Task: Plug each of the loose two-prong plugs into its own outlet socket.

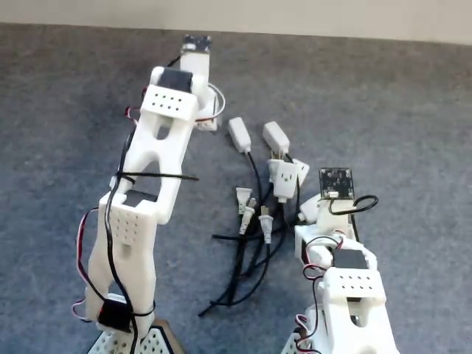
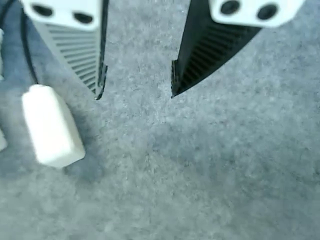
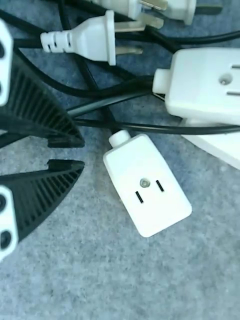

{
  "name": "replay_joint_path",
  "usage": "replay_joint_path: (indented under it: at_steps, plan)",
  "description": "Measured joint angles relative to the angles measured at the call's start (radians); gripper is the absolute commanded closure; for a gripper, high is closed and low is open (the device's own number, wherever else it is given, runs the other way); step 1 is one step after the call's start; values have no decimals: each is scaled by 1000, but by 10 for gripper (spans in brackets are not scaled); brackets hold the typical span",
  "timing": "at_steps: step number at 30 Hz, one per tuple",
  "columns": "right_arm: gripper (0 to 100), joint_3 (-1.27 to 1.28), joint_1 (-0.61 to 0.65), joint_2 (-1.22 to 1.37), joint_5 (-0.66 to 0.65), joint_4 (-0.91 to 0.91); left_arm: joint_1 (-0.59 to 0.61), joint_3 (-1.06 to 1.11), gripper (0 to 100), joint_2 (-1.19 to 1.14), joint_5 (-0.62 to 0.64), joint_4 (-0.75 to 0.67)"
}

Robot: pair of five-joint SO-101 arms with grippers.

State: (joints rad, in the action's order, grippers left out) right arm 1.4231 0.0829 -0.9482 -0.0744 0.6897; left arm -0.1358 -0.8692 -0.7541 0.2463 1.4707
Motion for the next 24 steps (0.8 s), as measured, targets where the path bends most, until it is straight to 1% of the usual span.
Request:
replay_joint_path:
  at_steps: [3,4,8,10,17,21,24]
  plan:
    - [942,0,0,0,0,0,-17,-71,772,0,-6,52]
    - [942,0,0,0,0,0,-29,-87,772,0,-35,78]
    - [942,0,0,0,0,0,-86,-107,772,0,-206,196]
    - [942,0,0,0,0,0,-94,-107,772,0,-292,239]
    - [942,0,0,0,0,0,-89,-109,771,0,-597,250]
    - [942,0,0,0,0,-14,-144,-109,772,0,-661,201]
    - [942,0,0,0,0,-18,-187,-109,772,0,-677,155]
